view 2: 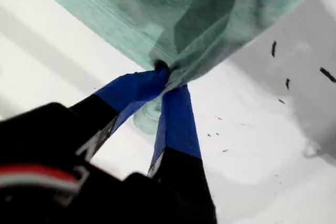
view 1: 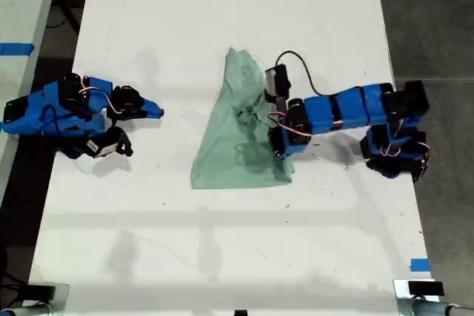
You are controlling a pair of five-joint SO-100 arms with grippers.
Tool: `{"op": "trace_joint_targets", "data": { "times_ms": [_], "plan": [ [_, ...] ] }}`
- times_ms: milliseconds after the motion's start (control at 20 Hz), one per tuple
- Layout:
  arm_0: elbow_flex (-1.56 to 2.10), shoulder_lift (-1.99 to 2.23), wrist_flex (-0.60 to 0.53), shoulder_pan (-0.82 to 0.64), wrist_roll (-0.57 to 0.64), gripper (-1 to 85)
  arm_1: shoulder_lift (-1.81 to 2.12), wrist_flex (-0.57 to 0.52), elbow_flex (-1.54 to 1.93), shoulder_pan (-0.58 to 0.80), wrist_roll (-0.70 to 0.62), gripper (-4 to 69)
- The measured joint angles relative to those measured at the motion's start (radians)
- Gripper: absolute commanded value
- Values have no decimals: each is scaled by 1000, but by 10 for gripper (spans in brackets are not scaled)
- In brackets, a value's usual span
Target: Fold t shirt
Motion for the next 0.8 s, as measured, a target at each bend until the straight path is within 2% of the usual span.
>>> {"op": "trace_joint_targets", "data": {
  "times_ms": [150,300,350,450,600,800],
  "plan": [
    [0,0,0,0,0,-2,-235,-31,-202,0,-55,-6],
    [0,0,0,0,0,-2,-281,-212,-199,5,-106,4],
    [0,0,0,0,0,-2,-305,-262,-198,5,-126,21],
    [0,0,0,0,0,-2,-350,-321,-198,6,-161,118],
    [0,0,0,0,0,-2,-360,-331,-198,6,-190,207],
    [0,0,0,0,0,-2,-318,-290,-198,6,-199,228]
  ]
}}
